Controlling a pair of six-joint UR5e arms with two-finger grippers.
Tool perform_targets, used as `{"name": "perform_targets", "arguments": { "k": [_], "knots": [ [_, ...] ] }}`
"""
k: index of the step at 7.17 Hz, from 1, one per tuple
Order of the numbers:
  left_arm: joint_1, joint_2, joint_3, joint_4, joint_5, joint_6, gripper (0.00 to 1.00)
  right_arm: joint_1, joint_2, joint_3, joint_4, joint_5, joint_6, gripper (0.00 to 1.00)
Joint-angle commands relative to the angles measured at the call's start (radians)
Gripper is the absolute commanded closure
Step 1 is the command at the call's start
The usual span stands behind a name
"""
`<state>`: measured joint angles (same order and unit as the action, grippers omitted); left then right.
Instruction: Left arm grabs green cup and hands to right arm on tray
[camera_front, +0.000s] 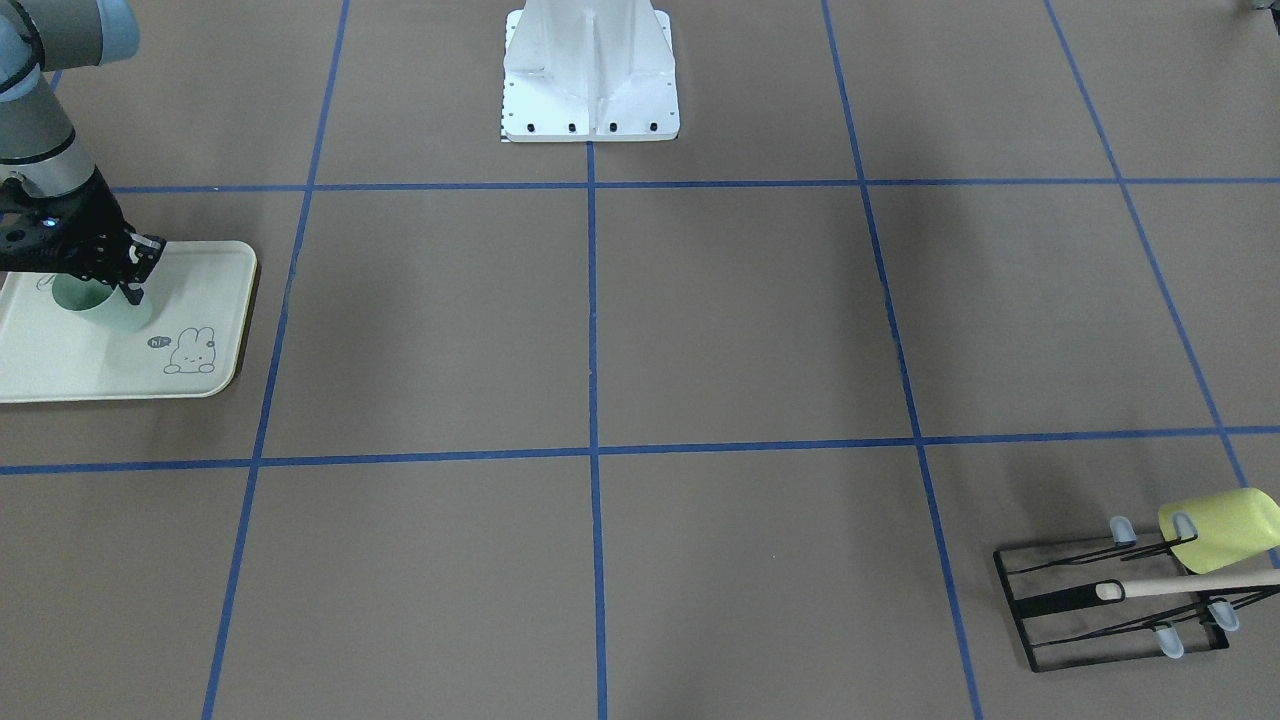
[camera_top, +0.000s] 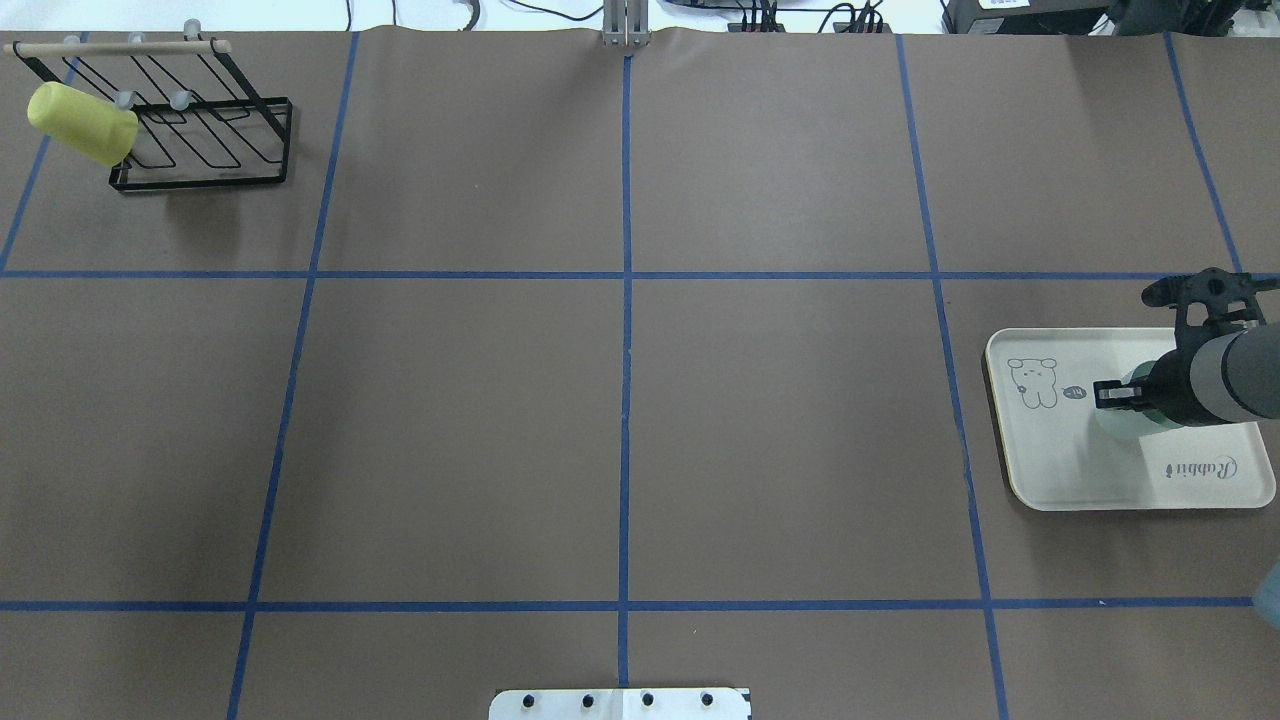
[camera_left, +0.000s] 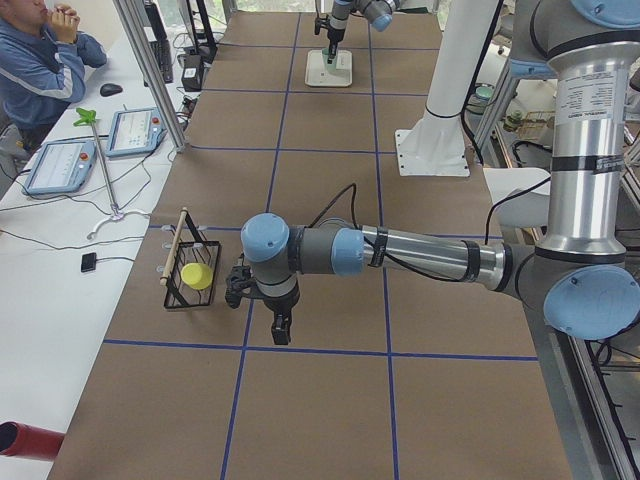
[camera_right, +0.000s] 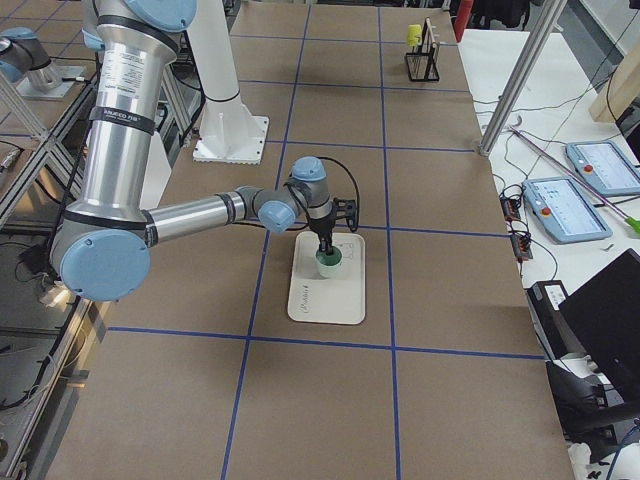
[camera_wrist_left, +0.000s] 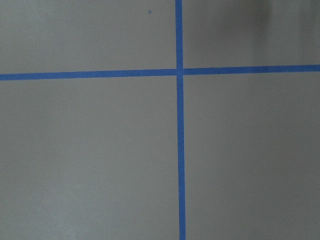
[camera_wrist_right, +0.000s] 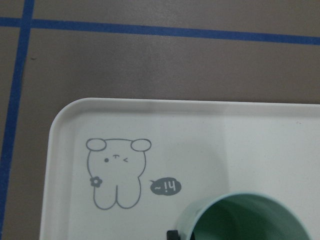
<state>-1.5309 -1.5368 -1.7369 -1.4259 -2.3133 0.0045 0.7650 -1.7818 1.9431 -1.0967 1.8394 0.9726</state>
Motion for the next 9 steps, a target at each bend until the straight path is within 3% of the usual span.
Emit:
{"name": "perform_targets", "arguments": {
  "k": [1,2,3,5,6,7,9],
  "knots": [
    [0.0,-0.005,0.0,0.001,0.0,0.0,0.0,0.003,0.008,0.008,0.001,0.0,-0.012,0.0],
    [0.0,-0.005,0.002,0.001,0.0,0.0,0.0,0.048,0.007,0.045,-0.012,0.032,-0.024,0.0],
    [0.0,-0.006,0.002,0.001,0.0,0.0,0.0,0.147,0.007,0.051,-0.026,0.129,-0.102,0.0],
    [0.0,-0.002,0.0,-0.002,-0.001,-0.001,0.0,0.337,0.009,0.056,-0.139,0.249,-0.355,0.0],
    [0.0,0.001,0.0,-0.004,-0.003,-0.001,0.0,0.434,0.036,0.051,-0.216,0.303,-0.477,0.0],
    [0.0,0.001,-0.001,-0.005,-0.005,-0.001,0.0,0.535,0.101,0.051,-0.367,0.351,-0.634,0.0],
    [-0.003,0.018,0.003,-0.051,-0.009,0.006,0.0,0.666,0.151,0.042,-0.575,0.359,-0.939,0.0]
  ]
}}
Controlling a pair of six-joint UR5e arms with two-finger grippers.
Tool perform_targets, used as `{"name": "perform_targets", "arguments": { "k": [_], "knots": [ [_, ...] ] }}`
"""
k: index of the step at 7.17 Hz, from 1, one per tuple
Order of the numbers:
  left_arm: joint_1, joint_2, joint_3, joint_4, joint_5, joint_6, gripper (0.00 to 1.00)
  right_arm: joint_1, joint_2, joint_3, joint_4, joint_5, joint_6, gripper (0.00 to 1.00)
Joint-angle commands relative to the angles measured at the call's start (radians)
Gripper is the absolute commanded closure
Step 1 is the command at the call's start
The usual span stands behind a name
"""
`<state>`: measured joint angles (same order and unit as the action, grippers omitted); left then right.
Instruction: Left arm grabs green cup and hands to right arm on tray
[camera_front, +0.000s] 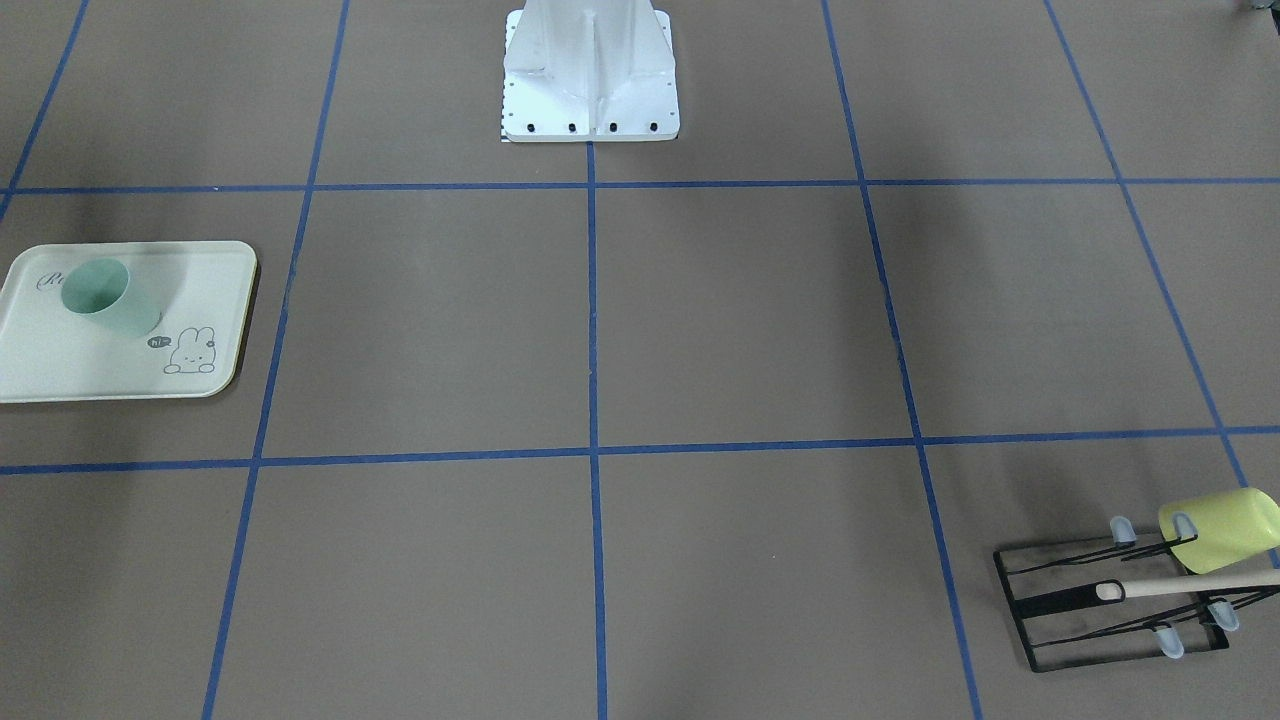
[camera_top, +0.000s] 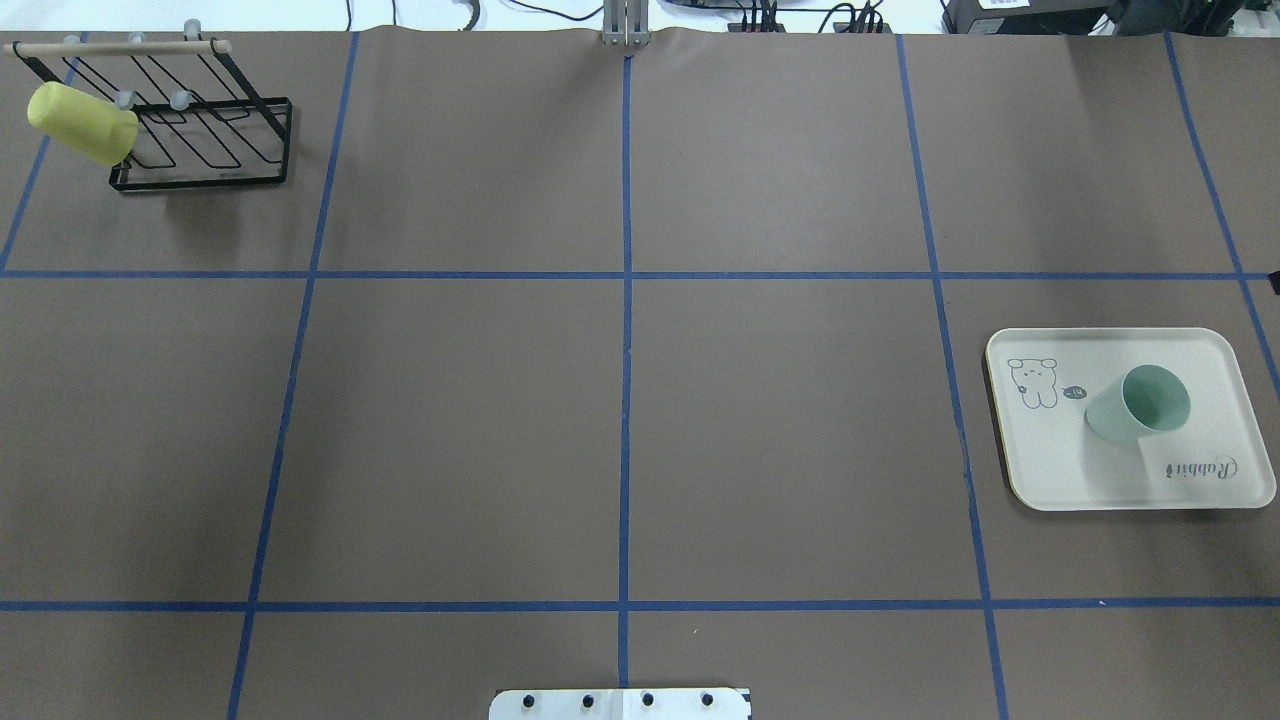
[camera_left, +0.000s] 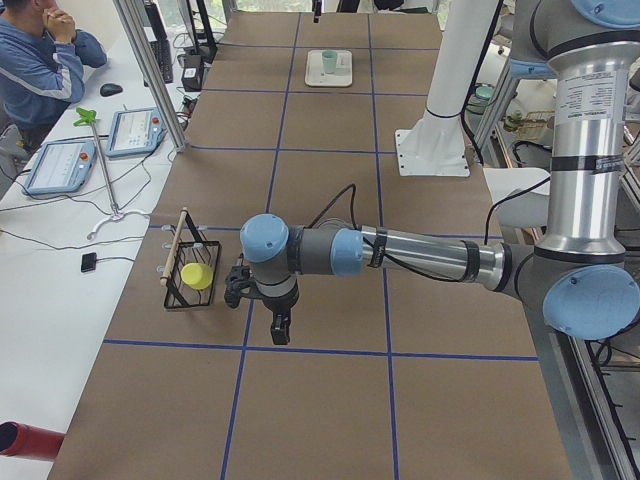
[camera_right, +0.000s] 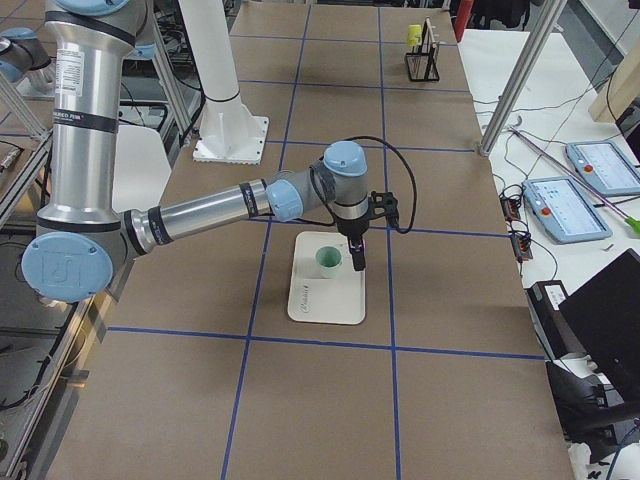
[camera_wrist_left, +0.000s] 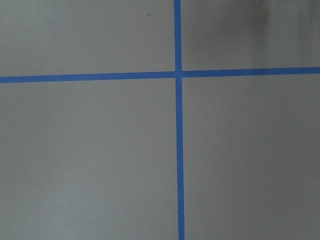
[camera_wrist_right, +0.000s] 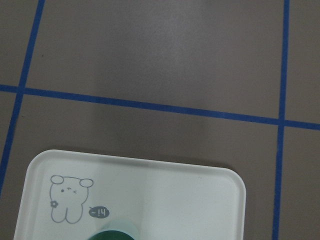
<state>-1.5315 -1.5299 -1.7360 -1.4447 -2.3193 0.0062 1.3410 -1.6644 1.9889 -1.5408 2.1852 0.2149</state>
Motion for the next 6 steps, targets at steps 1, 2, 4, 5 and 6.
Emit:
{"name": "perform_targets", "arguments": {
  "k": [1,2,4,5,6],
  "knots": [
    [-0.002,0.048,0.003,-0.099,-0.005,0.011,0.0,0.108,0.031,-0.019,-0.148,0.013,-0.249,0.0],
    [-0.002,0.091,0.003,-0.187,-0.006,0.011,0.0,0.121,0.023,-0.041,-0.144,0.014,-0.284,0.0],
    [-0.001,0.114,0.0,-0.24,-0.005,0.005,0.0,0.151,-0.015,-0.093,-0.133,0.059,-0.342,0.0],
    [-0.001,0.114,0.0,-0.238,-0.005,0.002,0.0,0.159,-0.047,-0.093,-0.133,0.057,-0.342,0.0],
    [-0.001,0.117,0.012,-0.238,-0.003,-0.002,0.0,0.159,-0.093,-0.104,-0.13,0.056,-0.354,0.0]
  ]
}}
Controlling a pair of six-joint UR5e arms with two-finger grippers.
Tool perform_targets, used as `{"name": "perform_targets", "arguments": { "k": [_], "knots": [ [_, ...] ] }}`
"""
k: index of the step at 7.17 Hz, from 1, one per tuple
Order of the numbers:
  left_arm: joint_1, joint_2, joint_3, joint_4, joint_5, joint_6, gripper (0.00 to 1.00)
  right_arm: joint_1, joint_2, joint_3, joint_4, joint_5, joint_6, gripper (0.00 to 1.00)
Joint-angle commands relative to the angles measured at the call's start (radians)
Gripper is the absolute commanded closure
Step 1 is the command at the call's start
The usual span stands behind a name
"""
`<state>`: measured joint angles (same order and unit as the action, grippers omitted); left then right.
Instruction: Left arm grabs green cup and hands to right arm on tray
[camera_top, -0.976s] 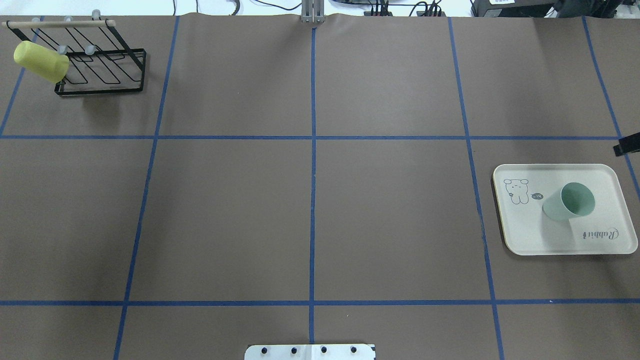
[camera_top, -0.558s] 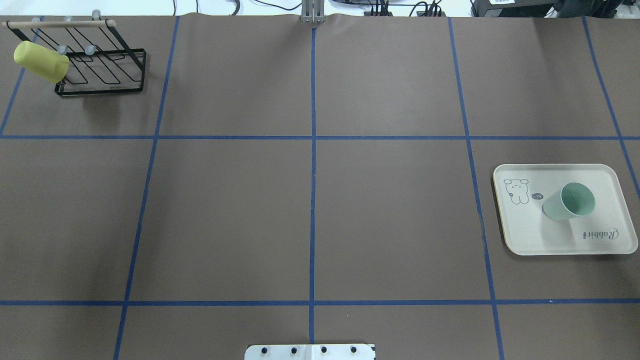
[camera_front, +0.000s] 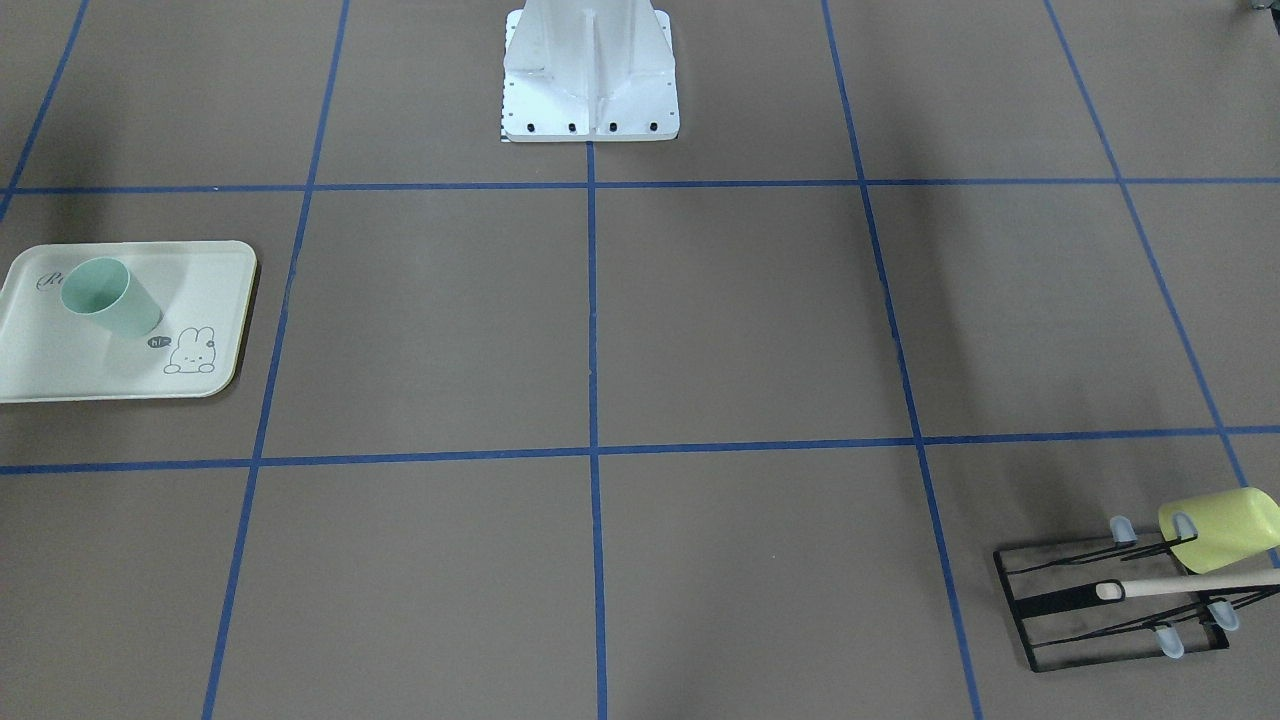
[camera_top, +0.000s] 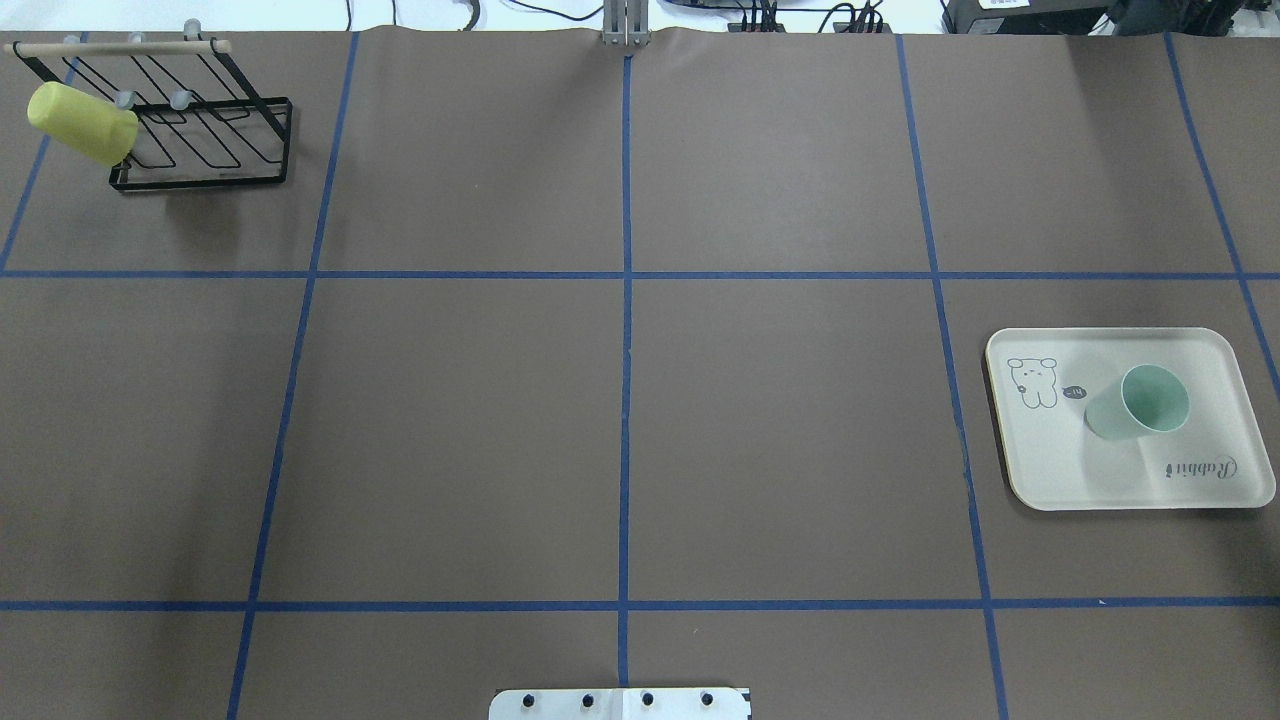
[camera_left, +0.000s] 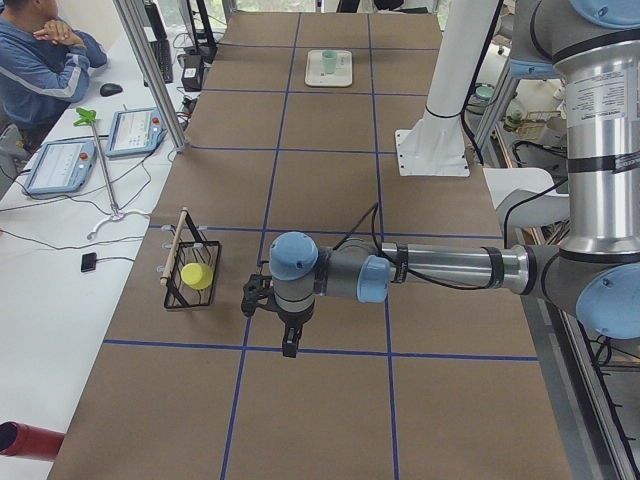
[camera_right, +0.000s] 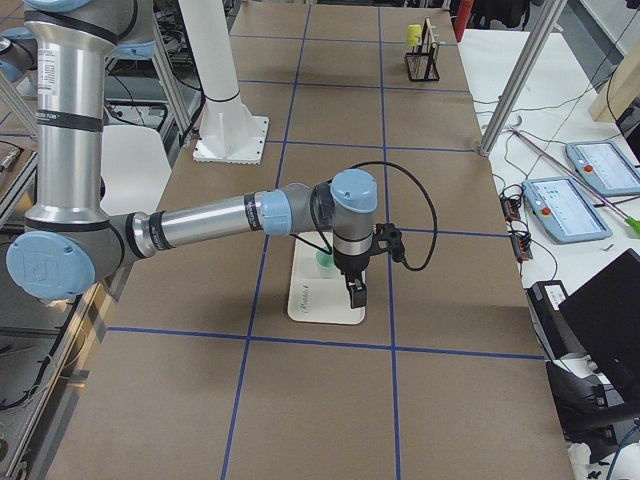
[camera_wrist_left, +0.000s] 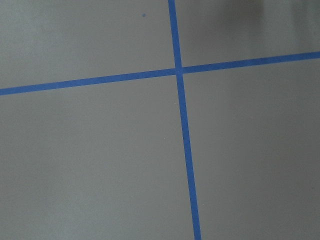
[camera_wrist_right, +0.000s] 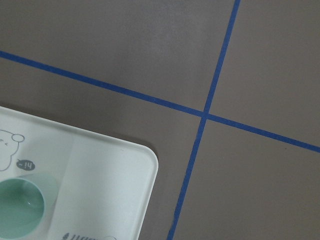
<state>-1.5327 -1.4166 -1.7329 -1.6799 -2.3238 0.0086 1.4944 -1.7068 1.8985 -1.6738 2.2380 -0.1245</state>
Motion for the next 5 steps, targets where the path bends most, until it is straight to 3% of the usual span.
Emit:
{"name": "perform_targets", "arguments": {
  "k": [1,5],
  "knots": [
    [0.0,0.004,0.021,-0.011,0.001,-0.004,0.0,0.01,-0.059,-0.007,0.003,0.009,-0.044,0.0],
    [0.0,0.004,0.006,0.0,0.0,0.002,0.0,0.029,-0.094,-0.018,0.002,0.038,-0.06,0.0]
  ]
}}
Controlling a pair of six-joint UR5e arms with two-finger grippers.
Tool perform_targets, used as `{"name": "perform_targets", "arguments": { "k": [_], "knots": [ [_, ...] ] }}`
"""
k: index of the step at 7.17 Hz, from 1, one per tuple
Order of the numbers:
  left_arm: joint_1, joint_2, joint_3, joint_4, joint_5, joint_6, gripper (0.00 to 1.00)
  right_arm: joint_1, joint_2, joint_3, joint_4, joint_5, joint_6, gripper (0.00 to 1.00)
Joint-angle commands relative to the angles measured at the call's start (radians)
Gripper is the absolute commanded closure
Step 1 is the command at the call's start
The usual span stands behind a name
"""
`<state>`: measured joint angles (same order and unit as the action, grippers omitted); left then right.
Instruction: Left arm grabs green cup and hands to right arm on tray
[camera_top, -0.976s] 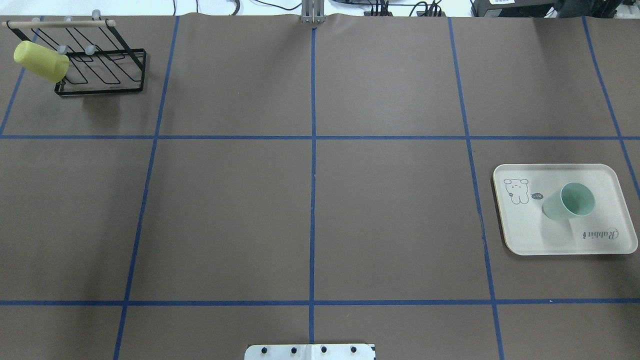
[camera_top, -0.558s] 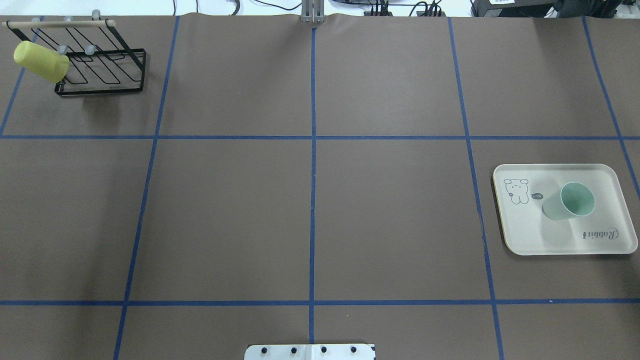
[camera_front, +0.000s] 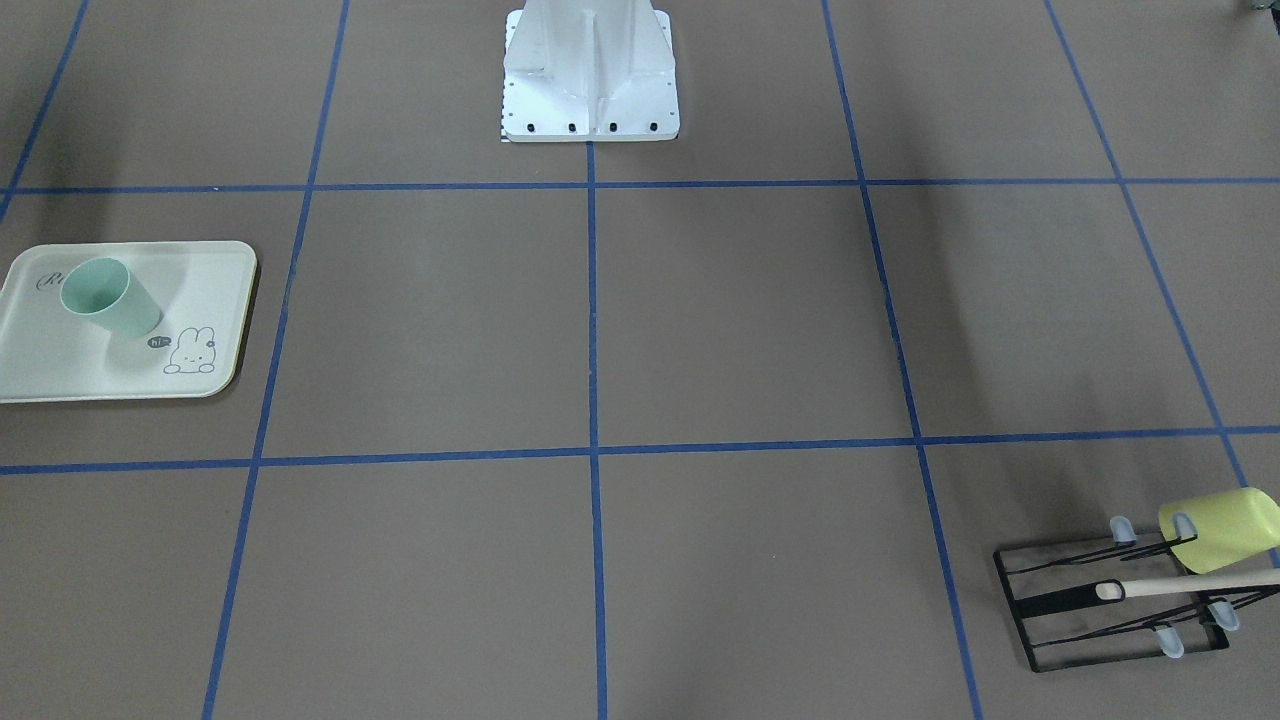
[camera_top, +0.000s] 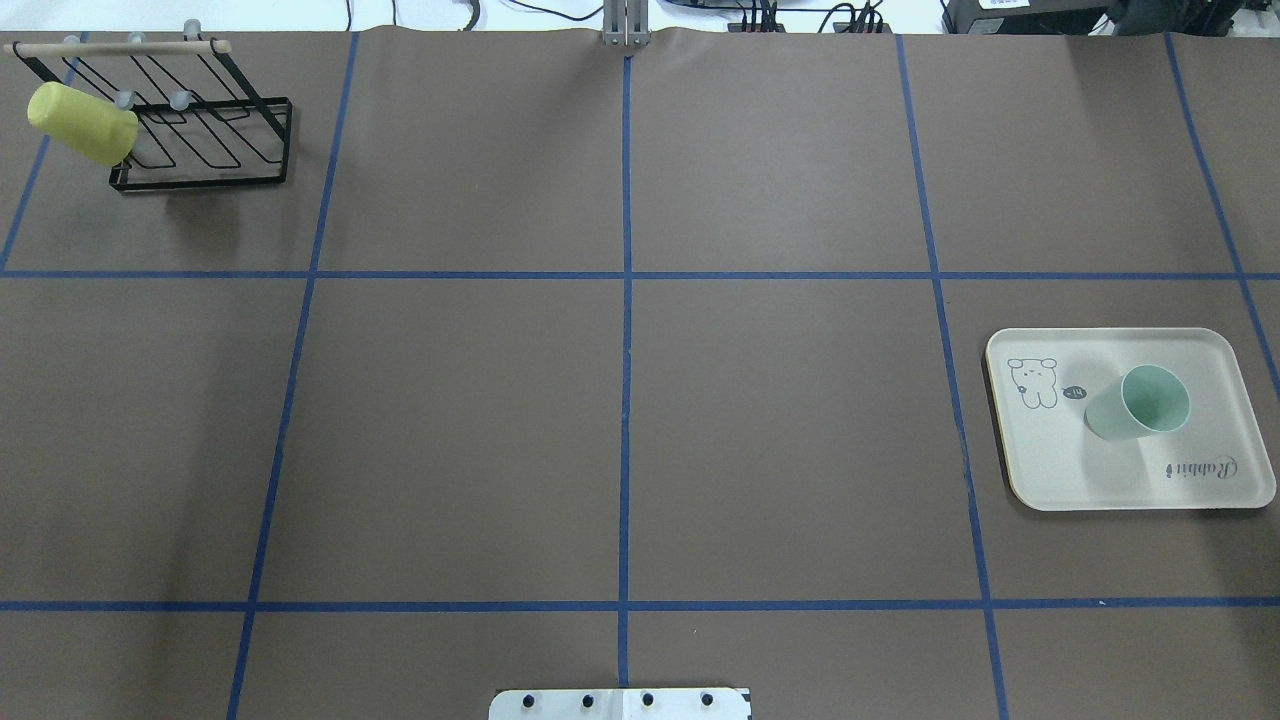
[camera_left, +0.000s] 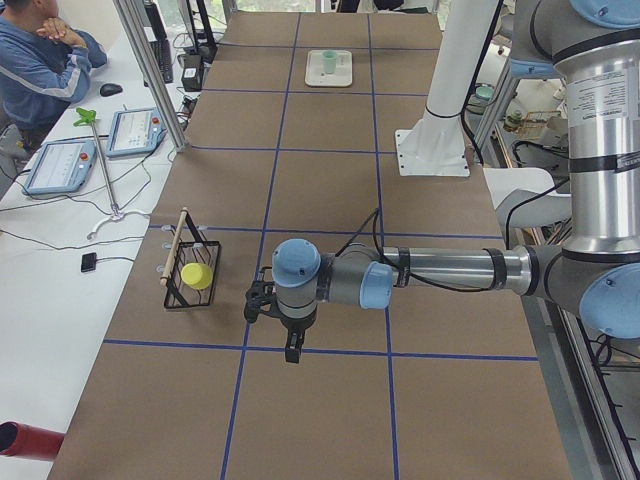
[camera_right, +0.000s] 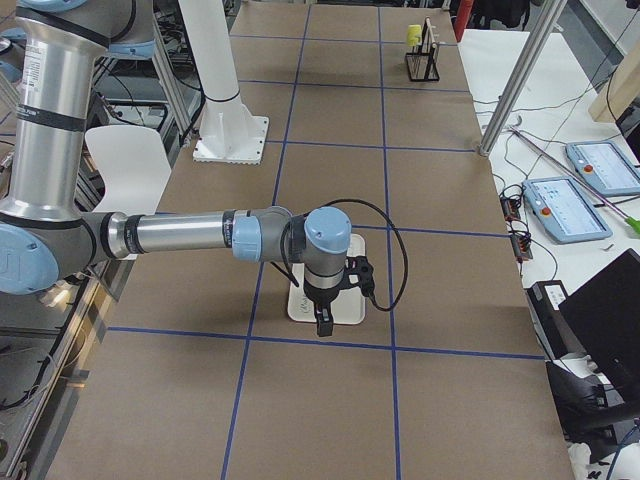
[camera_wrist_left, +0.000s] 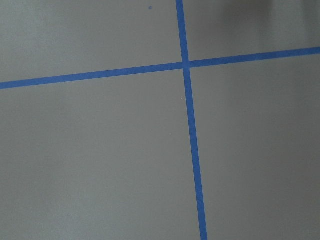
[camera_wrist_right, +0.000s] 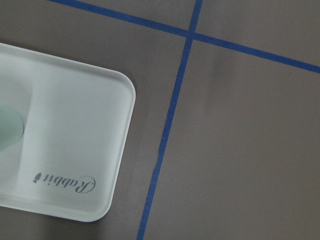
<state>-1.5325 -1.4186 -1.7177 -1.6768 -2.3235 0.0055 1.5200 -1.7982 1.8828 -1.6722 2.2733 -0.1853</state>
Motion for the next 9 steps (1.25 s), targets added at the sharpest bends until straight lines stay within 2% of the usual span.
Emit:
{"name": "perform_targets", "arguments": {
  "k": [1,9],
  "knots": [
    [0.0,0.006,-0.01,-0.006,0.0,0.008,0.0,0.002,-0.004,-0.008,0.0,0.003,0.001,0.0],
    [0.002,0.004,-0.01,-0.023,0.001,0.01,0.0,0.002,0.0,-0.047,0.002,0.003,-0.002,0.0]
  ]
}}
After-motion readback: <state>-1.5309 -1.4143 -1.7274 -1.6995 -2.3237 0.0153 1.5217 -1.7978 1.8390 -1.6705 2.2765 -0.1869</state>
